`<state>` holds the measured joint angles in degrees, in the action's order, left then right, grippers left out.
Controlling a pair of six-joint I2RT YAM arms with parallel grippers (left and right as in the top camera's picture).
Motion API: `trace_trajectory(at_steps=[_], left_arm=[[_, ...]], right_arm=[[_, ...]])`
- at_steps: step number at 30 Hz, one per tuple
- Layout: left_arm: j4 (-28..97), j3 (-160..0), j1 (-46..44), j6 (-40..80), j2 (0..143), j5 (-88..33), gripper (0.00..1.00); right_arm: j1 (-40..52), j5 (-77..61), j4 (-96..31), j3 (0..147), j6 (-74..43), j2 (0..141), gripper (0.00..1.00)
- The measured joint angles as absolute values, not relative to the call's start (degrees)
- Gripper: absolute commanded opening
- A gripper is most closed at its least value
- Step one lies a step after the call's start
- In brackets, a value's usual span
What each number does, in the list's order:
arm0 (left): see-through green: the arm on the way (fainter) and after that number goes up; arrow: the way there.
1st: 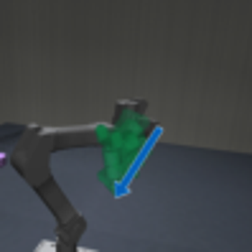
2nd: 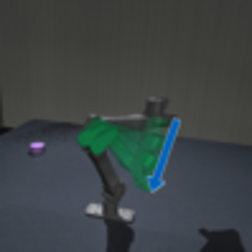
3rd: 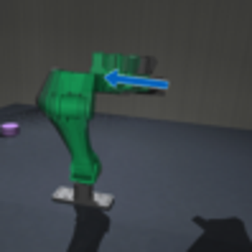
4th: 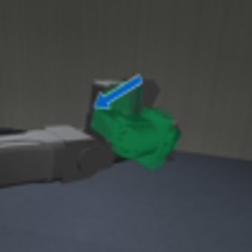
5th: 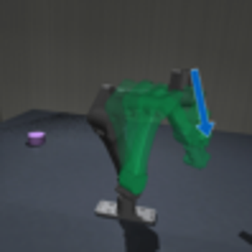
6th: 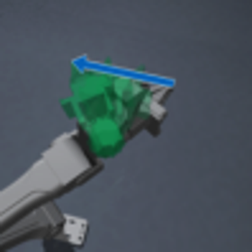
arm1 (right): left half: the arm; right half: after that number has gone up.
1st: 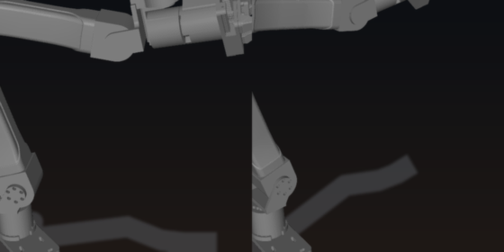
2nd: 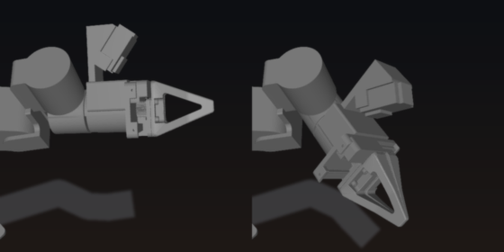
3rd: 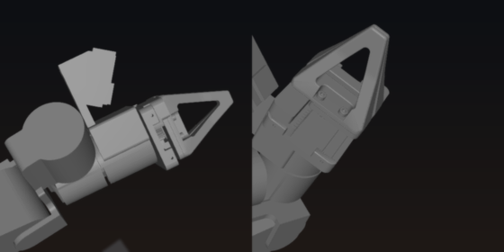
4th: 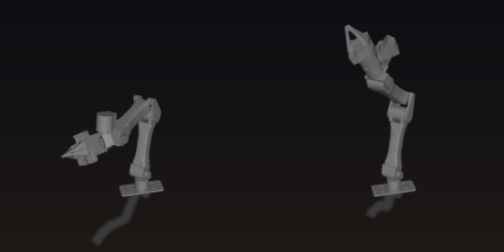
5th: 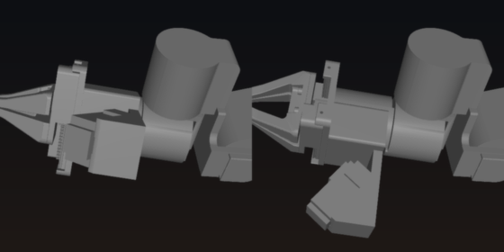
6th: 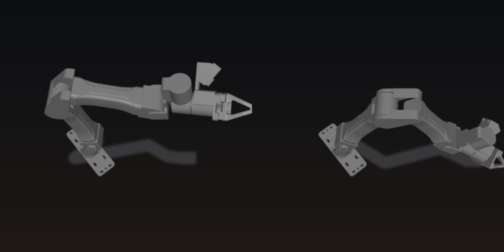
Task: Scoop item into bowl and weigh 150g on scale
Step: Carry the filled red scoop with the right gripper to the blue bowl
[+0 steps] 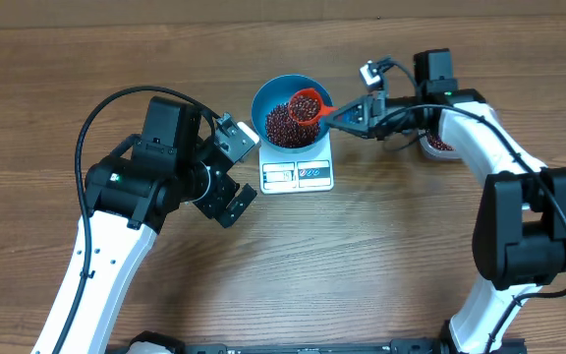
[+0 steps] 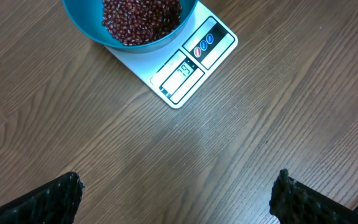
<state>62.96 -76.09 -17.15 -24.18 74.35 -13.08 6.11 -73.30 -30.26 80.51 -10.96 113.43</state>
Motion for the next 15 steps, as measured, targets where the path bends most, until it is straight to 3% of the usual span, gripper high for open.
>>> trace_trajectory(at_steps=[15], left_arm=[[62.96,-76.09,-17.15,-24.18,74.35,-13.1,1.0]], right_arm=[[8.08,-55.11,-26.24,80.51,4.99,113.4,0.04]])
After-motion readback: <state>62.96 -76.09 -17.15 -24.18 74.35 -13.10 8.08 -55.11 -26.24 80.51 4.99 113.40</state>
